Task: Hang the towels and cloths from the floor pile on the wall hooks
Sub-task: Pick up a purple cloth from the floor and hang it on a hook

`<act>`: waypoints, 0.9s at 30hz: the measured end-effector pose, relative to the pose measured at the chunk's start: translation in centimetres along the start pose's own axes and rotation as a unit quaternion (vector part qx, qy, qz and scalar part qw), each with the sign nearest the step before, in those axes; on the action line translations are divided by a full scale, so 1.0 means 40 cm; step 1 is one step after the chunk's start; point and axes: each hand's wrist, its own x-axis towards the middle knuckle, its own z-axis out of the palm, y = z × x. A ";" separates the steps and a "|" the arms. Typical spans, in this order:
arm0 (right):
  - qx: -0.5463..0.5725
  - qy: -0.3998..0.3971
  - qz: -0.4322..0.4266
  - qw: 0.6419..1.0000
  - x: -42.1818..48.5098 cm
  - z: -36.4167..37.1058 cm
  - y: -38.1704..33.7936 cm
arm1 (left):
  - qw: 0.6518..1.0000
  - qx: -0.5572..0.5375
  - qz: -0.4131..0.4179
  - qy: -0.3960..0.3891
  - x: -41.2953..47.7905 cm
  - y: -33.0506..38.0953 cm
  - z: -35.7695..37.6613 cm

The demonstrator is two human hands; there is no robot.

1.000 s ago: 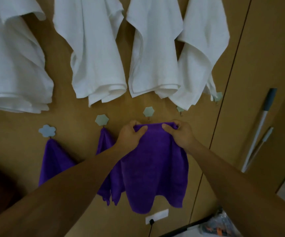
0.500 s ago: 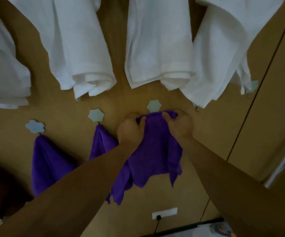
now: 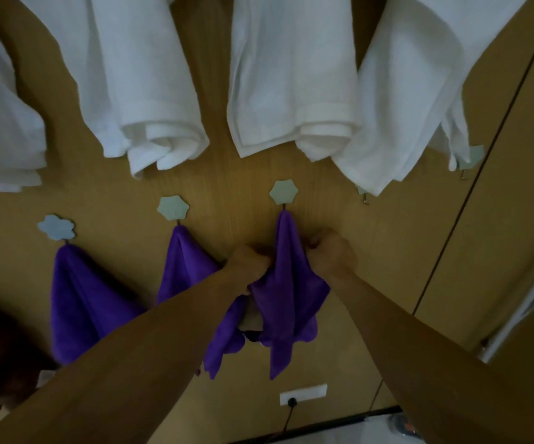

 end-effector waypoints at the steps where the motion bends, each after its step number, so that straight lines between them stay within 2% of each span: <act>1: -0.037 0.026 -0.013 0.999 0.001 0.000 -0.003 | 0.997 0.059 0.040 0.037 0.001 -0.013 0.006; 4: -0.076 0.138 -0.069 0.985 -0.008 0.006 0.001 | 0.965 0.178 0.114 0.158 -0.007 -0.025 0.024; 6: 0.007 0.188 -0.129 0.974 -0.015 0.013 0.005 | 0.938 0.193 0.166 0.236 -0.018 -0.022 0.037; 8: 0.100 0.140 -0.193 0.966 -0.020 0.020 0.004 | 0.904 0.150 0.246 0.315 -0.038 -0.014 0.051; 10: 0.113 0.068 -0.241 0.962 -0.025 0.026 0.000 | 0.868 0.118 0.337 0.345 -0.051 -0.001 0.056; 12: 0.089 0.041 -0.256 0.962 -0.022 0.035 0.007 | 0.864 0.130 0.390 0.290 -0.051 0.007 0.057; 15: 0.098 0.019 -0.232 0.968 -0.021 0.044 0.017 | 0.903 0.121 0.366 0.187 -0.043 0.011 0.066; 19: 0.134 -0.017 -0.182 0.974 -0.006 0.015 0.005 | 0.921 0.060 0.343 0.175 -0.028 0.004 0.053; 23: 0.175 -0.022 -0.155 0.972 -0.018 0.005 0.004 | 0.960 -0.045 0.266 0.071 -0.017 -0.007 0.035; 25: 0.158 -0.022 -0.139 0.977 -0.031 0.020 0.013 | 0.969 -0.030 0.238 0.057 -0.012 -0.012 0.041; 27: 0.106 -0.006 -0.133 0.985 -0.034 0.034 0.018 | 0.967 0.037 0.242 0.073 -0.004 -0.018 0.051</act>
